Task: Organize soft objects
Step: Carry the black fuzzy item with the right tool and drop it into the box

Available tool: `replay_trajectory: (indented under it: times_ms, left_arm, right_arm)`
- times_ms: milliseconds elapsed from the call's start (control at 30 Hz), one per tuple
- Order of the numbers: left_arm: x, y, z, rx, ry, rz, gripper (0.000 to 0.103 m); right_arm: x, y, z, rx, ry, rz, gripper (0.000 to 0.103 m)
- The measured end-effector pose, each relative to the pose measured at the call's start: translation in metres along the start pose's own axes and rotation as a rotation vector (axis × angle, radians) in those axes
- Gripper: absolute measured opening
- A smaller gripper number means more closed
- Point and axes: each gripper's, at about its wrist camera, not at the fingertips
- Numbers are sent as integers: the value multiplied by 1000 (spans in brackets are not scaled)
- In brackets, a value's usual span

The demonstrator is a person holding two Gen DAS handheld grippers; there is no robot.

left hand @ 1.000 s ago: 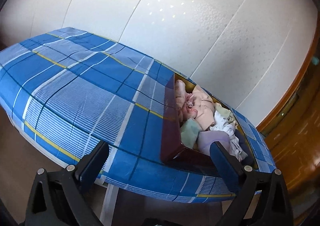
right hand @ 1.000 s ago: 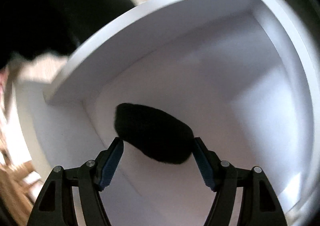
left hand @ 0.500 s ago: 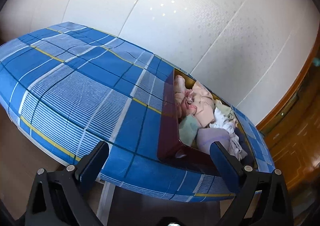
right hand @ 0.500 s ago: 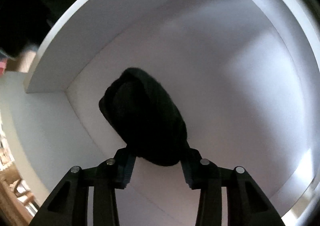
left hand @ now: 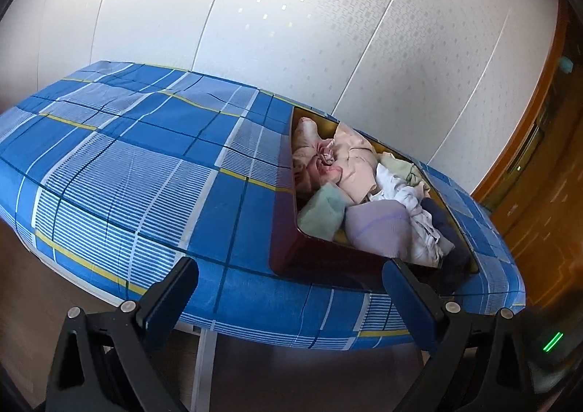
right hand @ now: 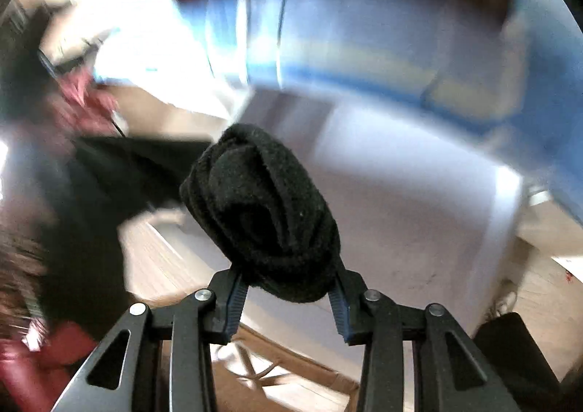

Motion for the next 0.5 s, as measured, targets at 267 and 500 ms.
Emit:
replay_trajectory:
  times_ms: [267, 500]
  left_arm:
    - [-3, 3, 3, -17, -13, 18, 103]
    - [-7, 5, 5, -27, -36, 51, 103]
  right_arm:
    - [-99, -33, 93, 100, -229, -57, 40]
    - [-71, -62, 178, 238, -232, -214, 43]
Point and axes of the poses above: each gripper's, at about its wrist camera, not at the fingertips, and x roughly the way its jaws point, y to its left, z to its top, and after that the axes turned 12 degrees about -z, right-handed
